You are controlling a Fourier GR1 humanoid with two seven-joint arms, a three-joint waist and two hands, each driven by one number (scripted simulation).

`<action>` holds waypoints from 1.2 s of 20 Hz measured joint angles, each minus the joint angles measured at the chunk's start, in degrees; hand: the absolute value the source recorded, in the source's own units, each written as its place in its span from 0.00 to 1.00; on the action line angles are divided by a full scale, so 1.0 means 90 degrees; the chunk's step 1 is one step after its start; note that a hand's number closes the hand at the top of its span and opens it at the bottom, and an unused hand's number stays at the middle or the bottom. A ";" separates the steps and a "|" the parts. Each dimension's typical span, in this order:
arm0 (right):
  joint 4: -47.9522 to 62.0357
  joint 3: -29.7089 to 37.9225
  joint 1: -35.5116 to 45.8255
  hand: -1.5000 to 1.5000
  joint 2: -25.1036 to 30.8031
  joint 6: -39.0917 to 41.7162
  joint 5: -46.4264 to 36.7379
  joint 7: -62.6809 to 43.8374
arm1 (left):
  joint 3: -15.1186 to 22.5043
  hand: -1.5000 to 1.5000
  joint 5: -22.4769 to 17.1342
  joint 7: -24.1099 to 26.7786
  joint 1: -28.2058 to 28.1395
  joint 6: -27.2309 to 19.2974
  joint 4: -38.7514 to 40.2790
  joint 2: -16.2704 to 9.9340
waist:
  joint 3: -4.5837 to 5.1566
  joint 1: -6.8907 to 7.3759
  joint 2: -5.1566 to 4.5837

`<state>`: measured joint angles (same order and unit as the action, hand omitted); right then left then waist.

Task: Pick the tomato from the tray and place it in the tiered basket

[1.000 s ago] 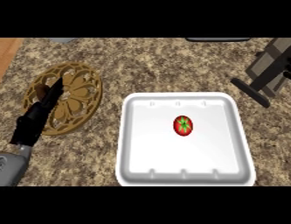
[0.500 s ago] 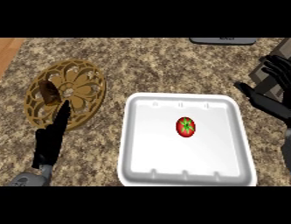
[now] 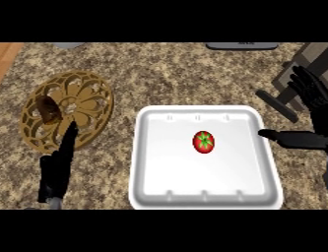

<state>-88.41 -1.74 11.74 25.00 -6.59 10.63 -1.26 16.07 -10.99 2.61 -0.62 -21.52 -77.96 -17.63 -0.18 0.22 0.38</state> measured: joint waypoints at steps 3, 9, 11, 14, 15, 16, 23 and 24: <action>-0.0286 -0.0440 0.0069 0.00 0.0613 0.0525 -0.0302 -0.0756 | -0.0011 0.50 0.0001 -0.0087 0.0012 -0.0028 -0.0013 0.0028 | 0.0009 -0.0020 0.0005; -0.1241 -0.1479 0.0361 0.00 0.1377 0.0943 -0.1421 -0.2402 | -0.0013 0.50 0.0059 -0.0072 -0.0090 -0.0028 -0.0114 0.0012 | 0.0018 -0.0007 0.0022; -0.1488 -0.1814 0.0510 0.00 0.1441 0.0967 -0.1866 -0.2999 | 0.0044 0.50 0.0121 -0.0141 -0.0112 -0.0088 -0.0180 0.0065 | 0.0016 0.0002 0.0017; -0.1775 -0.2215 0.0812 0.00 0.1242 0.0931 -0.2488 -0.3889 | 0.0012 0.50 0.0142 -0.0170 -0.0126 -0.0044 -0.0194 0.0077 | 0.0012 0.0011 0.0003; -0.1864 -0.2361 0.0918 0.00 0.1130 0.0932 -0.2685 -0.4209 | -0.0029 0.50 0.0138 -0.0101 -0.0158 -0.0014 -0.0188 0.0069 | 0.0010 0.0014 0.0000; -0.1918 -0.2475 0.0980 0.00 0.1017 0.0936 -0.2868 -0.4445 | -0.0006 0.50 0.0163 -0.0122 -0.0217 -0.0014 -0.0277 0.0081 | 0.0008 0.0017 -0.0001; -0.1507 -0.3301 0.1216 0.00 0.0121 0.0923 -0.4245 -0.5207 | -0.0054 0.50 0.0305 -0.0054 -0.0247 0.0014 -0.0259 0.0265 | -0.0010 0.0021 -0.0012; -0.1439 -0.3413 0.1216 0.00 0.0061 0.0971 -0.4401 -0.5277 | -0.0065 0.50 0.0305 -0.0045 -0.0301 0.0037 -0.0308 0.0256 | -0.0010 0.0023 -0.0012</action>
<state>-101.37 -32.45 22.68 25.55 2.14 -28.98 -48.75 15.49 -8.25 2.21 -3.33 -21.18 -80.73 -15.33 -0.27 0.42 0.28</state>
